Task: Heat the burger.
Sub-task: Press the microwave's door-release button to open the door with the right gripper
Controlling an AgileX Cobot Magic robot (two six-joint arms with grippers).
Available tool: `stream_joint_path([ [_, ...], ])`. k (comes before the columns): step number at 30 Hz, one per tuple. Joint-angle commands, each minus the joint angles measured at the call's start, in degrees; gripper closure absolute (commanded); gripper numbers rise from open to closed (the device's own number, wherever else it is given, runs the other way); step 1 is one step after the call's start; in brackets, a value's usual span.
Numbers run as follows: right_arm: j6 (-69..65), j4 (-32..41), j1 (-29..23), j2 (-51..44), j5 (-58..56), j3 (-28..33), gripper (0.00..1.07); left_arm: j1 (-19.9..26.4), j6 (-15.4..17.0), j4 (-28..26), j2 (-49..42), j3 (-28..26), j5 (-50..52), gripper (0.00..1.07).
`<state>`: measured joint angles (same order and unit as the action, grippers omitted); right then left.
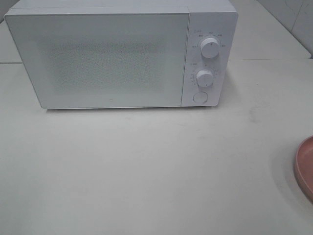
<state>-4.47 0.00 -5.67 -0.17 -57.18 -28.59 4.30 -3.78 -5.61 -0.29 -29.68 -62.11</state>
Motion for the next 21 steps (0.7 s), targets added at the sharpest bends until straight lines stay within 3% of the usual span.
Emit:
stream_joint_path([
  [1, 0.2, 0.0, 0.3, -1.5, 0.1, 0.1, 0.32, 0.1, 0.1, -0.2, -1.3, 0.0, 0.7, 0.09],
  [21, -0.3, 1.1, 0.3, -0.9, 0.7, -0.6, 0.32, 0.1, 0.1, -0.2, -1.3, 0.0, 0.7, 0.09],
])
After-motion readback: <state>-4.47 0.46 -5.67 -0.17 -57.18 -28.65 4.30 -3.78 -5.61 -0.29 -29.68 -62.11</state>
